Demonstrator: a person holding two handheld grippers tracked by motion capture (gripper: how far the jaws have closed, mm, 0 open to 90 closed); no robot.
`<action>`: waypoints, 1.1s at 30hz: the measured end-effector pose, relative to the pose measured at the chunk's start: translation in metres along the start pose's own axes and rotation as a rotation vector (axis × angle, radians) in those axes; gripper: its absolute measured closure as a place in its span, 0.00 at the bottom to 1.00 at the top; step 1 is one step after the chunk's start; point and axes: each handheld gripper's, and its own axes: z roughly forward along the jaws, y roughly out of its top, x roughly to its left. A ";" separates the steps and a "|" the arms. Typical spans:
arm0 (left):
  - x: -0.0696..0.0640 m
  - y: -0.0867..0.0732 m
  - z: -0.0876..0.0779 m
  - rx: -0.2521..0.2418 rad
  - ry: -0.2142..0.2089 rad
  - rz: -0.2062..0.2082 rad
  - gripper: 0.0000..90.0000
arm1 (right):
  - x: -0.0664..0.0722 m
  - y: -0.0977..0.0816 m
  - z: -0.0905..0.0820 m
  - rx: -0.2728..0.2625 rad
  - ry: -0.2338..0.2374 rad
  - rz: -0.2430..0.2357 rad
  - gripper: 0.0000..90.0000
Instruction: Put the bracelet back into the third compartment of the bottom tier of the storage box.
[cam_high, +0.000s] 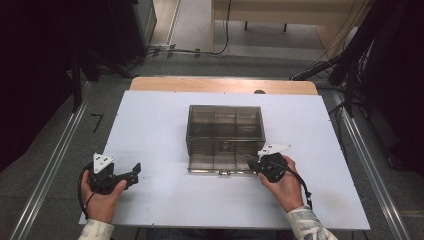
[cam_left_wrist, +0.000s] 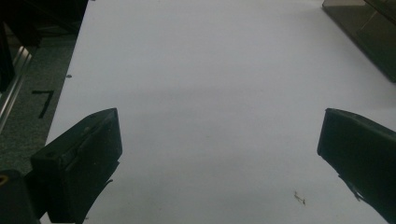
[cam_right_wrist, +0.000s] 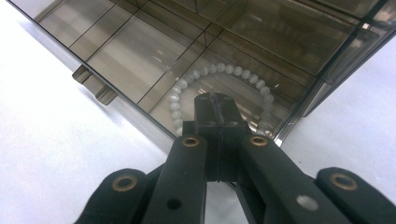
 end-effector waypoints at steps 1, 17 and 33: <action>0.000 0.000 0.000 0.001 0.000 0.001 0.00 | 0.000 0.000 0.000 -0.001 -0.003 -0.001 0.98; 0.001 0.000 -0.001 -0.003 0.000 -0.003 0.00 | -0.005 -0.004 -0.031 -0.143 -0.021 -0.017 0.98; 0.001 -0.001 -0.002 -0.003 0.003 -0.006 0.00 | -0.019 -0.013 -0.046 -0.178 -0.048 -0.012 0.97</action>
